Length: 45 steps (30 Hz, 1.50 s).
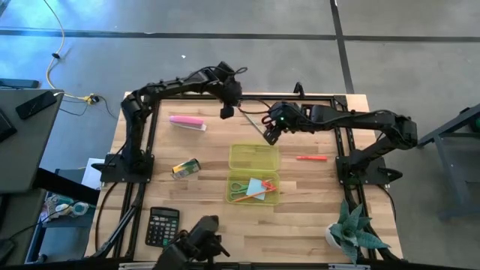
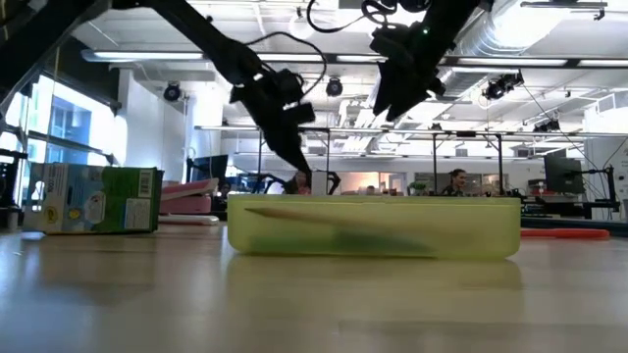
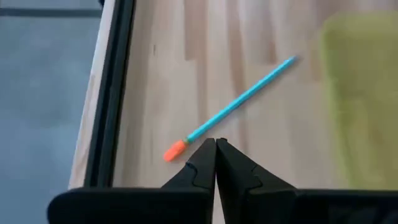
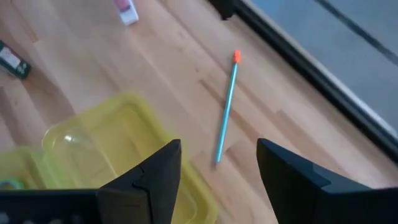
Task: Pack school essentials
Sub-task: Put the light blue pencil into the supply box
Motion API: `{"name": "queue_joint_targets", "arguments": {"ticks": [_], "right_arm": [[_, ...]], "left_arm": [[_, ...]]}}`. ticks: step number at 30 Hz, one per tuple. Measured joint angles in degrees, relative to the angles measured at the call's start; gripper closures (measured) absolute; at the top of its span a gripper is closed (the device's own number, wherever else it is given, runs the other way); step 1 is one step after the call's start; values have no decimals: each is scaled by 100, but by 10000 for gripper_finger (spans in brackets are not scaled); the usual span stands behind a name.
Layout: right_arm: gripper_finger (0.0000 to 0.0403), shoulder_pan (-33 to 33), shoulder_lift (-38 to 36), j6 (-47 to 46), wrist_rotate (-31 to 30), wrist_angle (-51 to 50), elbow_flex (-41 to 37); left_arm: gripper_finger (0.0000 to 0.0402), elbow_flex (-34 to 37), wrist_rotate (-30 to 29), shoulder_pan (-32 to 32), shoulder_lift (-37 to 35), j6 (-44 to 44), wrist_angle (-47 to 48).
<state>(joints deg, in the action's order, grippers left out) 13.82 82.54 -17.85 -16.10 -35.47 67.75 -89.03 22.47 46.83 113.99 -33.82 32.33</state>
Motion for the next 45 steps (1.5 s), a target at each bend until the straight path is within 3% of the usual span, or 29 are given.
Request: {"name": "queue_joint_targets", "arguments": {"ticks": [7, 19, 26, 32, 37, 45], "right_arm": [[172, 374, 0, 479, 1, 858, 0], [180, 1145, 71, 795, 374, 1408, 2], [181, 1220, 261, 1000, 464, 1700, 5], [181, 1129, 912, 1041, 721, 1327, 655], [181, 1115, 1541, 904, 719, 295, 1346], [181, 1116, 2263, 538, 1077, 37, 1502]], "left_arm": [[401, 975, 937, 271, -877, 502, -593], [401, 3284, 851, 136, -2554, 1662, -3042], [401, 4476, 815, -71, -3037, 2306, -4277], [401, 5210, 747, -266, -3200, 2997, -5425], [401, 5377, 248, -467, -3206, 3066, -5597], [401, 5376, -854, -662, -3182, 2872, -5544]]}}
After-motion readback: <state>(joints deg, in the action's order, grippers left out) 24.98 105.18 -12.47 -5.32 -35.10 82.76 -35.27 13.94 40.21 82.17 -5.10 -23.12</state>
